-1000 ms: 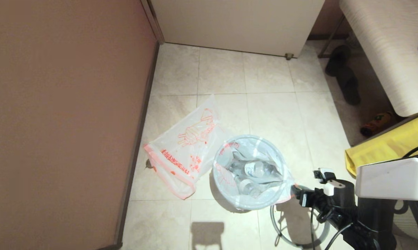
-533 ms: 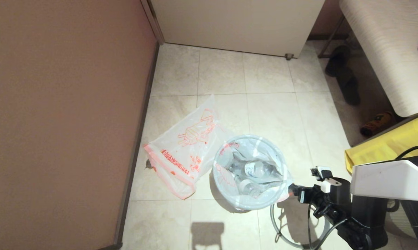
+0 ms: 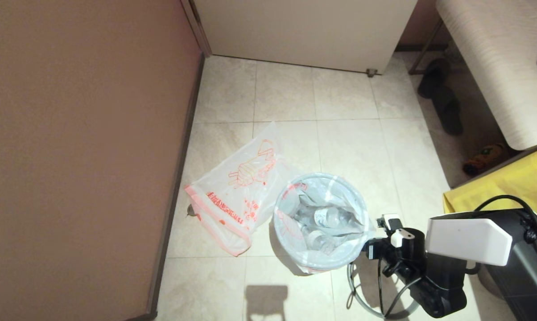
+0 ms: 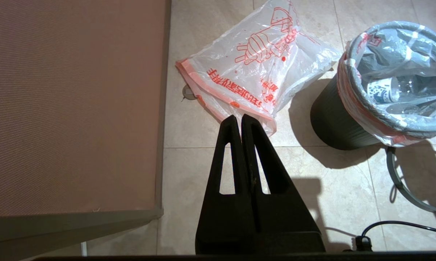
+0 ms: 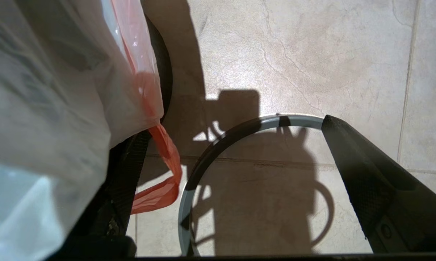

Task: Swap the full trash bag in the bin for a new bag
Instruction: Place the trash bag on the floor

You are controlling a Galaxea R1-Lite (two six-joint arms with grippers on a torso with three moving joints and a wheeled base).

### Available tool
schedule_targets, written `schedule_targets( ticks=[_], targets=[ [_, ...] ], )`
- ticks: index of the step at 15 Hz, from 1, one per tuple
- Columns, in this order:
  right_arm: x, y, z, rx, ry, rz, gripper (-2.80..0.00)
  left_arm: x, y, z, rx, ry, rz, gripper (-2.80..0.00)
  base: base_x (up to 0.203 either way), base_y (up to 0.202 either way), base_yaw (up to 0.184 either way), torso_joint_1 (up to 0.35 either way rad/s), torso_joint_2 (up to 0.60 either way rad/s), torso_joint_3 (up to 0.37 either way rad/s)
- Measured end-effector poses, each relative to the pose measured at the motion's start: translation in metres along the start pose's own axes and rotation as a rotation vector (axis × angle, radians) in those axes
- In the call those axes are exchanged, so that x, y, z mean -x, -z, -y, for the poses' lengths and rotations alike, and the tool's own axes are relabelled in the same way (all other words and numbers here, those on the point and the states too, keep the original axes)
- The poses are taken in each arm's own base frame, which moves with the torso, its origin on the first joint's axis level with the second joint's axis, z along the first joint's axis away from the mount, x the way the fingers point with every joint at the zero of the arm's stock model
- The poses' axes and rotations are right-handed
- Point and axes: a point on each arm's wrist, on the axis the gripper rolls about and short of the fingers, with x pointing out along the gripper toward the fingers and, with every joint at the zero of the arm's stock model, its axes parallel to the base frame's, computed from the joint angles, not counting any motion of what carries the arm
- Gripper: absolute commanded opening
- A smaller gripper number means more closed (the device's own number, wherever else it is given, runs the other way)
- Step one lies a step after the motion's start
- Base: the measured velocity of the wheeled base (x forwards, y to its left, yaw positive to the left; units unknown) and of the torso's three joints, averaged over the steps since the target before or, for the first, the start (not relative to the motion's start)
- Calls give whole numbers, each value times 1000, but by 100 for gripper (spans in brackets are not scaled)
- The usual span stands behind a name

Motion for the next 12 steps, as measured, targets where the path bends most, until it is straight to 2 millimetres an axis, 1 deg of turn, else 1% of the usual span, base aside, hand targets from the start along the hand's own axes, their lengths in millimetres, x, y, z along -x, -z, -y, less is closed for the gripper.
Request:
schedule_targets(
  ticks=[4,7,10,11,12],
  targets=[
    [-11,4,0,42,11,9,0,0,0,0,0,0,0,-280,0,0,0,0,0,0],
    [-28,1,5,117,65,42,0,0,0,0,-1,0,0,-280,0,0,0,0,0,0],
    [-33,3,8,131,115,46,0,0,0,0,-1,0,0,-280,0,0,0,0,0,0],
    [-33,5,7,133,115,40,-280,0,0,0,-1,0,0,-280,0,0,0,0,0,0],
    [-32,6,6,134,111,34,-280,0,0,0,0,0,0,-280,0,0,0,0,0,0]
  ],
)
